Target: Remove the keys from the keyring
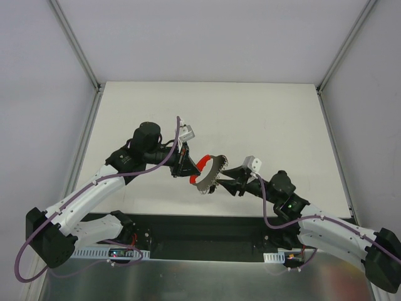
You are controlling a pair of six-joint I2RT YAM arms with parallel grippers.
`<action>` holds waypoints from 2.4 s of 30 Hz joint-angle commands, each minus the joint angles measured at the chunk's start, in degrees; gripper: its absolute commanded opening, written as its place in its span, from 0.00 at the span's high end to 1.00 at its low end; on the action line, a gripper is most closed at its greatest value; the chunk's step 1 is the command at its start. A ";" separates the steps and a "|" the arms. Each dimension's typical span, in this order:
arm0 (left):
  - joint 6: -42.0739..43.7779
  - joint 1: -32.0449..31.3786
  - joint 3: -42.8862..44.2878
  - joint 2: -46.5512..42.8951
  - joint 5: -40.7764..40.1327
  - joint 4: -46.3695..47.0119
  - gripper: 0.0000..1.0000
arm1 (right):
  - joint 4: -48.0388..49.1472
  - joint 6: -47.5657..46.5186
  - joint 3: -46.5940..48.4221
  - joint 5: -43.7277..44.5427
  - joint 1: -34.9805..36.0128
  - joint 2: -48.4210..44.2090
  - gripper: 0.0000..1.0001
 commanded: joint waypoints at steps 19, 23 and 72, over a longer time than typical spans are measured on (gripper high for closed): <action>1.85 0.12 3.64 -0.57 2.56 -0.09 1.00 | 5.35 -3.86 -1.11 8.09 3.81 4.89 0.68; 1.94 0.12 4.08 -0.22 2.65 -0.35 1.00 | 7.36 -3.68 -1.55 7.83 4.51 6.03 0.67; 3.52 0.12 5.05 1.80 8.01 -1.94 1.00 | 11.50 -8.25 1.00 5.72 5.57 7.79 0.61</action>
